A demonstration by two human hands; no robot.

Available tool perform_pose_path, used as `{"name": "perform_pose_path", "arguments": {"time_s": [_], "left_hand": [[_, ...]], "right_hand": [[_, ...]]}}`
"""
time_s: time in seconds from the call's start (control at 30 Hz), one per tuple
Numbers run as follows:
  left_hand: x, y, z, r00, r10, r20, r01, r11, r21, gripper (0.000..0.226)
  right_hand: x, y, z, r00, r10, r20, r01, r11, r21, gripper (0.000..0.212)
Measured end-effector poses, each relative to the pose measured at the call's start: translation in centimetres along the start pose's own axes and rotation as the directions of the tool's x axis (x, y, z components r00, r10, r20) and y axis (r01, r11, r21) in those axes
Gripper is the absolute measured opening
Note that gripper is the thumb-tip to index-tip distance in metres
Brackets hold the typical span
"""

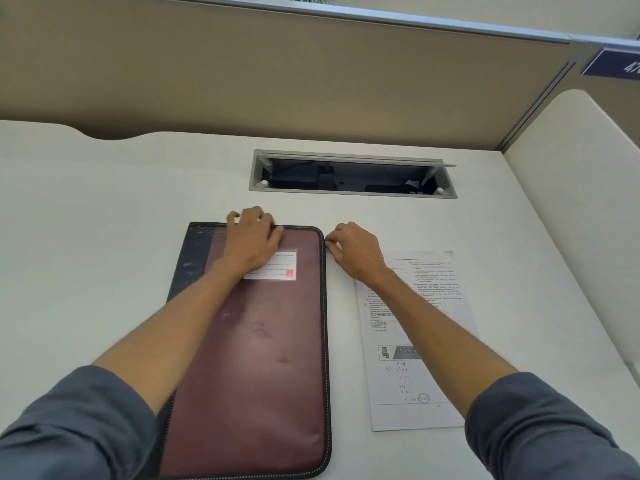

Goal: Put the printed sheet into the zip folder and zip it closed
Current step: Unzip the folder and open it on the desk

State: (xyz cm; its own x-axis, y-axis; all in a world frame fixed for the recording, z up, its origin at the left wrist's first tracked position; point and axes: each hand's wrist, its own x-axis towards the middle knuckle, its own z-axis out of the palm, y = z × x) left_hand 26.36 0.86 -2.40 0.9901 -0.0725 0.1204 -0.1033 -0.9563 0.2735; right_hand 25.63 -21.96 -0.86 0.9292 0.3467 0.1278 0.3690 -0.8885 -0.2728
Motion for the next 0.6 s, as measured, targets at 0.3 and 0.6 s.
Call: {"name": "perform_pose_path", "arguments": {"time_s": [0.3,0.6], "left_hand": [[2.3,5.4,2.1,0.97,-0.188,0.155,0.234,0.897,-0.376,0.02],[2.5,5.4,2.0,0.964,-0.209,0.166,0.261,0.874,-0.41,0.012]], "right_hand": [[-0.5,-0.3,-0.4,0.998,-0.013,0.066,0.015,1.0,-0.021,0.026],[-4.7,-1.2,-0.1,0.996,-0.066,0.068,0.068,0.997,-0.037,0.025]]}}
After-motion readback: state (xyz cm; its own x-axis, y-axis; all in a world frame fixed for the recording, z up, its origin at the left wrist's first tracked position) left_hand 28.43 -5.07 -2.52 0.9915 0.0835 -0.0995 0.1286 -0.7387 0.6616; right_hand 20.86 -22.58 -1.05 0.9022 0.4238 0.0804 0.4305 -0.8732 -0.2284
